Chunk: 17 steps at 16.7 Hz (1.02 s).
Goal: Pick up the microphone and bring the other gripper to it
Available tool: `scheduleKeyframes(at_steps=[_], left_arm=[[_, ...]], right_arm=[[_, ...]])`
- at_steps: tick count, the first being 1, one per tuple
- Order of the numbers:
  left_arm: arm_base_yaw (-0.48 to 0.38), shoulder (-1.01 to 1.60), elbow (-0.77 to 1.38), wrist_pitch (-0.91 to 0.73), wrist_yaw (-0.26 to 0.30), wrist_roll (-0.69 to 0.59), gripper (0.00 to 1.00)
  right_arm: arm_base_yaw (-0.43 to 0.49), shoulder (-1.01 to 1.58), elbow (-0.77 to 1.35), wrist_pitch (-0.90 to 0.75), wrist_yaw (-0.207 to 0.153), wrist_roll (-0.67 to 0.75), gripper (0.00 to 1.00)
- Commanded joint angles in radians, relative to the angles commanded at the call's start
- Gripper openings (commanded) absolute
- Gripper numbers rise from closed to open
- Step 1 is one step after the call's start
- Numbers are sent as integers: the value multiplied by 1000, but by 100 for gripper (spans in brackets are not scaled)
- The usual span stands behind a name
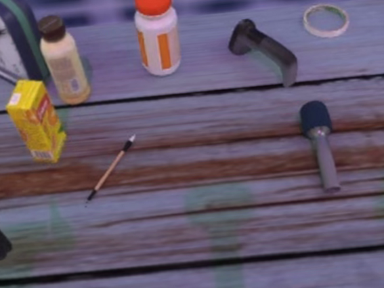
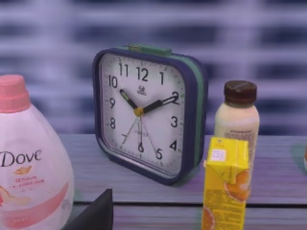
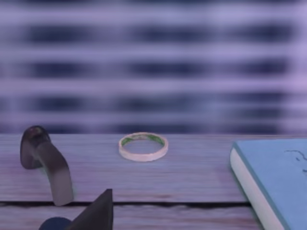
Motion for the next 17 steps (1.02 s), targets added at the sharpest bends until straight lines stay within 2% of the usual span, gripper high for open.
scheduleKeyframes(at_steps=[4,8,17], left_arm=[[0,0,0,0,0,0,100],[0,0,0,0,0,0,100],[0,0,0,0,0,0,100]], right_arm=[[10,31,30,-19,0,9,100],[60,221,193,-126,4,61,100],[235,1117,772,-547,29,253,100]])
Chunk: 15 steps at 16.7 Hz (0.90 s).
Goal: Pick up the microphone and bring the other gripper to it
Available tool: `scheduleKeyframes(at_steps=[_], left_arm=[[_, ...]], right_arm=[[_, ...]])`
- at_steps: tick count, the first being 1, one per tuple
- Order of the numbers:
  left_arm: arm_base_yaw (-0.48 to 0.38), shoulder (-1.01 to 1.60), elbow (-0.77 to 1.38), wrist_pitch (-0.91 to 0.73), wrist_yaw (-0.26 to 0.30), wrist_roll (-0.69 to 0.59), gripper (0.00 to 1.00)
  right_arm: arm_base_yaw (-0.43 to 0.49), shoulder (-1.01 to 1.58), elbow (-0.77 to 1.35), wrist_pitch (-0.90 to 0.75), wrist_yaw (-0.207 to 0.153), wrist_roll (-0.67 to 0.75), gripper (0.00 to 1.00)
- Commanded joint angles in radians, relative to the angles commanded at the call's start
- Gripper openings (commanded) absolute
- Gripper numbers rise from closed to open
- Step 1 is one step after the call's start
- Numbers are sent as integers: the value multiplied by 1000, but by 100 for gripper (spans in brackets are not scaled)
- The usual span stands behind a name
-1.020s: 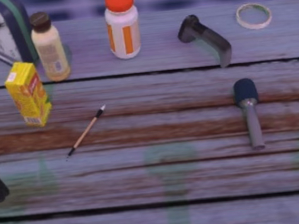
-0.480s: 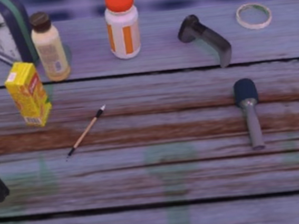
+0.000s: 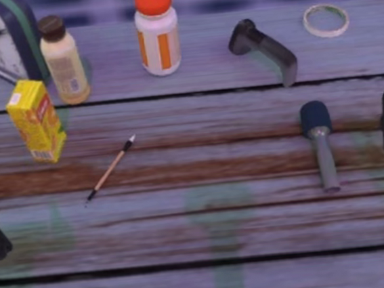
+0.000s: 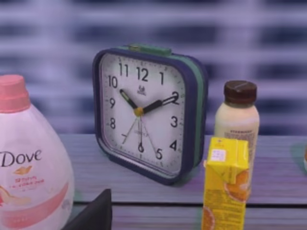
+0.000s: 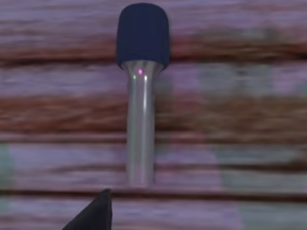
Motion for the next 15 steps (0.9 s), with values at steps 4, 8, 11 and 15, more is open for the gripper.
scheduleKeyframes(at_steps=[4,8,11,15], left_arm=[[0,0,0,0,0,0,100],[0,0,0,0,0,0,100],[0,0,0,0,0,0,100],[0,0,0,0,0,0,100]], right_arm=[[76,388,248,-179,8,82,100],[134,648,443,-305,13,145,100],[159,752,532,-355,15,172,100],[165,776,551,-365,15,178,100]])
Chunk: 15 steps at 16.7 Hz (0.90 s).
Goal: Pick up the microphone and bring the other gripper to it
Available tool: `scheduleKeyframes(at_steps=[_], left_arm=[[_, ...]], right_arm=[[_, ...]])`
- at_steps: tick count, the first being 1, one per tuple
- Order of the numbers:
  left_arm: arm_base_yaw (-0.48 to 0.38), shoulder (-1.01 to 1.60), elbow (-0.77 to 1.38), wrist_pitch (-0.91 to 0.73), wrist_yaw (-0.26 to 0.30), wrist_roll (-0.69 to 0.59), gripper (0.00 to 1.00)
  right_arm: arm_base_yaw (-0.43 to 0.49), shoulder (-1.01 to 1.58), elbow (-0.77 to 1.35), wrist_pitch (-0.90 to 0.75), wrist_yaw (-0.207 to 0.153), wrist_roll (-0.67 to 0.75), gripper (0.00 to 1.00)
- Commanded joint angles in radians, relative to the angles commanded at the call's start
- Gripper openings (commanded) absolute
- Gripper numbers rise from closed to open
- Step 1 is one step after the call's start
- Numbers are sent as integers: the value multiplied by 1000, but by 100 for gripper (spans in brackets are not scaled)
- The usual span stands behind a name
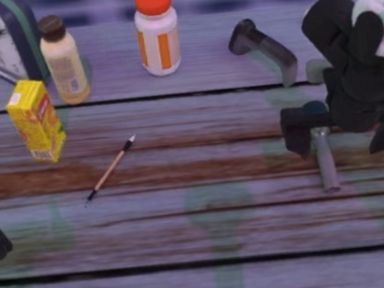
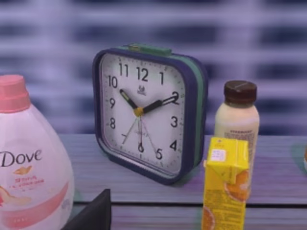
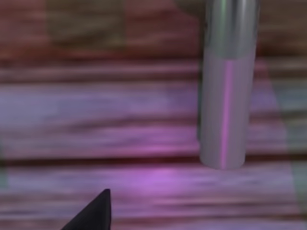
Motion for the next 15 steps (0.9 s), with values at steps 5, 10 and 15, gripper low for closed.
scheduleKeyframes(at_steps=[5,10,15], left_arm=[[0,0,0,0,0,0,100],[0,0,0,0,0,0,100],[0,0,0,0,0,0,100]], right_arm=[[-5,24,-20,41,0,-3,100],[-9,149,-96,252,0,-6,100],[-11,212,-133,346,1,-8,100]])
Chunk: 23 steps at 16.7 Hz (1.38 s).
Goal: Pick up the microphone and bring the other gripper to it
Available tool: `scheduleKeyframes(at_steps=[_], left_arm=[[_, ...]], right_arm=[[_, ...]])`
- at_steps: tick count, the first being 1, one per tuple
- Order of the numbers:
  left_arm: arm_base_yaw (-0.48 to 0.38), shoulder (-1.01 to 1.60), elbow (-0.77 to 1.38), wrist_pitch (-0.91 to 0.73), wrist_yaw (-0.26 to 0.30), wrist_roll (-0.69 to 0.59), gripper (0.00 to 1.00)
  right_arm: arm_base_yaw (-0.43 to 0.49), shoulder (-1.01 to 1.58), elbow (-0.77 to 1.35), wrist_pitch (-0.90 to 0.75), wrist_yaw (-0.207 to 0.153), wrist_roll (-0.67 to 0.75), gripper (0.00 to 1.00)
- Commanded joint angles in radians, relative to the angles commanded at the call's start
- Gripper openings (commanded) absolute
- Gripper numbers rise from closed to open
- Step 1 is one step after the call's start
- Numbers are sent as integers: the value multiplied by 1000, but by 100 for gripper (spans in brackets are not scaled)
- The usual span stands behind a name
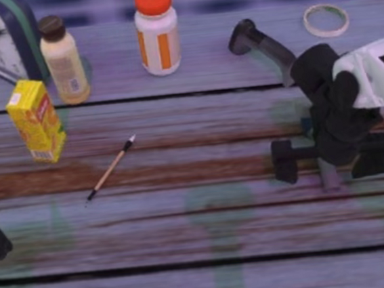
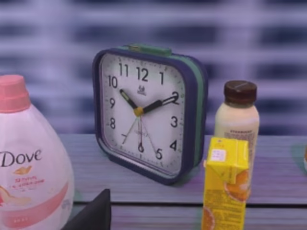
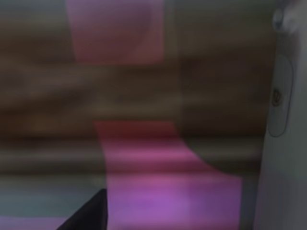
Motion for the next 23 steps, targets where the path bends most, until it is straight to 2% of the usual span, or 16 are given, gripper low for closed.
scheduleKeyframes(at_steps=[2,15,23], left_arm=[[0,0,0,0,0,0,100],[0,0,0,0,0,0,100],[0,0,0,0,0,0,100]], right_arm=[[0,0,0,0,0,0,100],[0,0,0,0,0,0,2],[0,0,0,0,0,0,0]])
